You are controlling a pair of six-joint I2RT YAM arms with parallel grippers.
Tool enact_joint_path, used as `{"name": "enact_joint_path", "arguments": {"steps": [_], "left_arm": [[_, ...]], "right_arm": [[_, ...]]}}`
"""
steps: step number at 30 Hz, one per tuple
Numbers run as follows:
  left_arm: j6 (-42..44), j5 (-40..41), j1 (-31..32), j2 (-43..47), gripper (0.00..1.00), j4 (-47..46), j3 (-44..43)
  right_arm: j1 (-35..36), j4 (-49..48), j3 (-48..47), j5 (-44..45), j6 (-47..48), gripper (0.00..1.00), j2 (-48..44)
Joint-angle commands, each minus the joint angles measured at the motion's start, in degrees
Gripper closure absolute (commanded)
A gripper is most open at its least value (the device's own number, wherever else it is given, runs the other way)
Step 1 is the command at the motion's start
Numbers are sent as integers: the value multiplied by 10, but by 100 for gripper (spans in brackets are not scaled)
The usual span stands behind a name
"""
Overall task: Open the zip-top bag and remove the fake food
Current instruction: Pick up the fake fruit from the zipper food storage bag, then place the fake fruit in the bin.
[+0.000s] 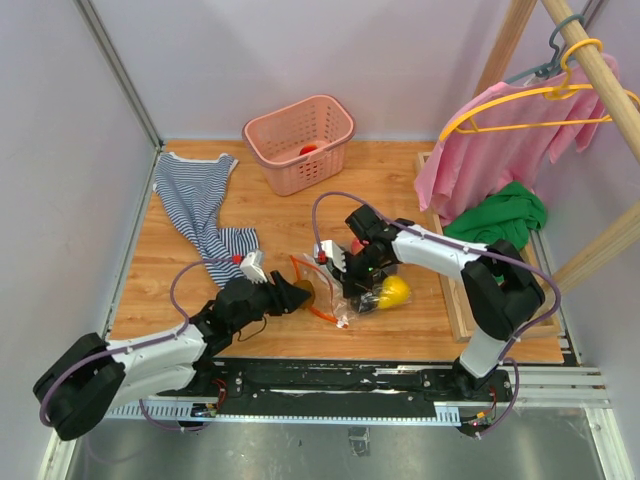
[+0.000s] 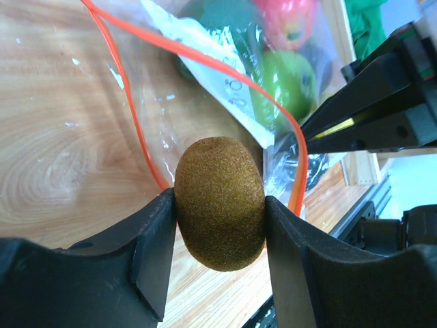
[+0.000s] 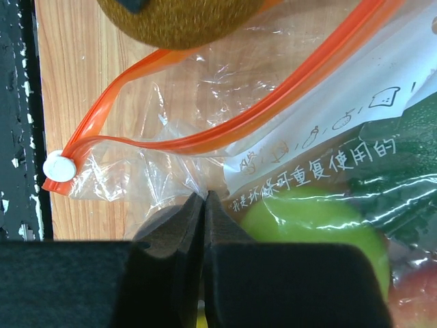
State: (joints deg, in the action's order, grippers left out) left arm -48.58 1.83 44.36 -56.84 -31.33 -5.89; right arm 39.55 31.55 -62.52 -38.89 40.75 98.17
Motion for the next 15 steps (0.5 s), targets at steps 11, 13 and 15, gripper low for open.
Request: {"name": "enact_joint_path", "arguments": {"steps": [11,13,15], "left_arm": [[42,-82,-119,157,77,106,-40],[52,-101,-141,157,77,110,-58],[60,-117,-163,150,77,108,-74]], "right_arm": [[-27,50,-7,-55,61,53,-65],[-28,63,-5,-67,82,43,-79],[-28,83,-6,-73,106,36,-90]]}}
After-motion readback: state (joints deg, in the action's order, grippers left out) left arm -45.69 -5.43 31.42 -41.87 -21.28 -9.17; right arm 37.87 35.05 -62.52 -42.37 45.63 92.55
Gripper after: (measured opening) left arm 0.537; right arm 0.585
